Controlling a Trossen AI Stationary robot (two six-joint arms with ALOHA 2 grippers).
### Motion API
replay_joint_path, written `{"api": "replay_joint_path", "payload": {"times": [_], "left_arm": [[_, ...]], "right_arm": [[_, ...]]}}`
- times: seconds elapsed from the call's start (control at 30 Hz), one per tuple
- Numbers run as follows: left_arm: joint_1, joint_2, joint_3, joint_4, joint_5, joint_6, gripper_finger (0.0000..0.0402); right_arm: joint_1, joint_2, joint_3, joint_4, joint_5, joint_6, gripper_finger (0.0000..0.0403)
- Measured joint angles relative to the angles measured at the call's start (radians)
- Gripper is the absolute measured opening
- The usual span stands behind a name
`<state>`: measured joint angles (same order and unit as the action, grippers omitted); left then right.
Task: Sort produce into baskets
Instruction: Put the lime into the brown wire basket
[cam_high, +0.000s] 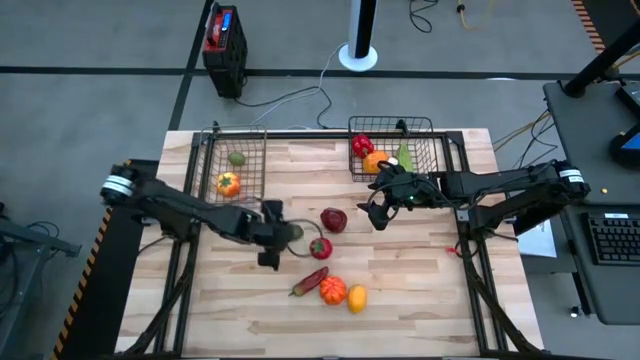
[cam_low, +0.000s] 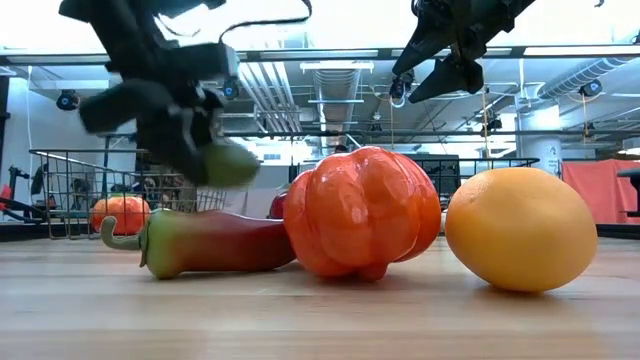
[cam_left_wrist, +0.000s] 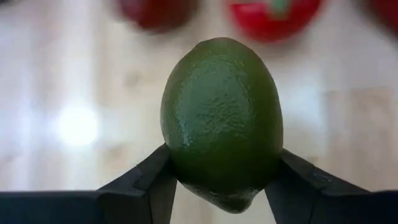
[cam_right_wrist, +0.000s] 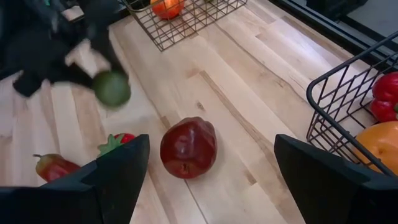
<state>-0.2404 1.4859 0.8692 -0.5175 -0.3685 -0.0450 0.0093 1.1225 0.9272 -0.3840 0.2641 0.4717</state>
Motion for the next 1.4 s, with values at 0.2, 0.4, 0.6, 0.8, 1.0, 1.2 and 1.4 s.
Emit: {"api": "replay_joint_path", "payload": {"times": [0.2,0.4,0.6,0.8,1.0,1.2,1.4], "left_arm": [[0.073,-0.221,0.0,-0.152,-0.114,-0.099,0.0181],[0.22,-0.391,0.0,-0.202,-0.118,-0.134,0.0181],[0.438,-0.454,0.0,-0.35,-0.12,-0.19,0.018],[0.617,-0.447,0.0,-0.403,-0.106,-0.21,0.018],[0.812,-0.372,0.0,-0.4,0.059,-0.137,0.018],[0.865,-0.28,0.0,-0.396,0.106,-0.095,0.0182],[0.864,-0.202,0.0,-0.4,0.12,-0.064,0.0183]], "right_arm": [[0.0,0.002,0.0,0.001,0.0,-0.003,0.0332],[0.0,0.04,0.0,0.002,0.001,-0.01,0.0336],[0.0,0.102,0.0,0.01,0.0,-0.01,0.0341],[0.0,0.127,0.0,0.03,0.0,-0.011,0.0337],[-0.001,0.129,0.0,0.034,0.0,-0.018,0.0338],[-0.001,0.129,0.0,0.033,0.0,-0.018,0.034],[-0.001,0.129,0.0,0.033,0.0,-0.018,0.0341]]}}
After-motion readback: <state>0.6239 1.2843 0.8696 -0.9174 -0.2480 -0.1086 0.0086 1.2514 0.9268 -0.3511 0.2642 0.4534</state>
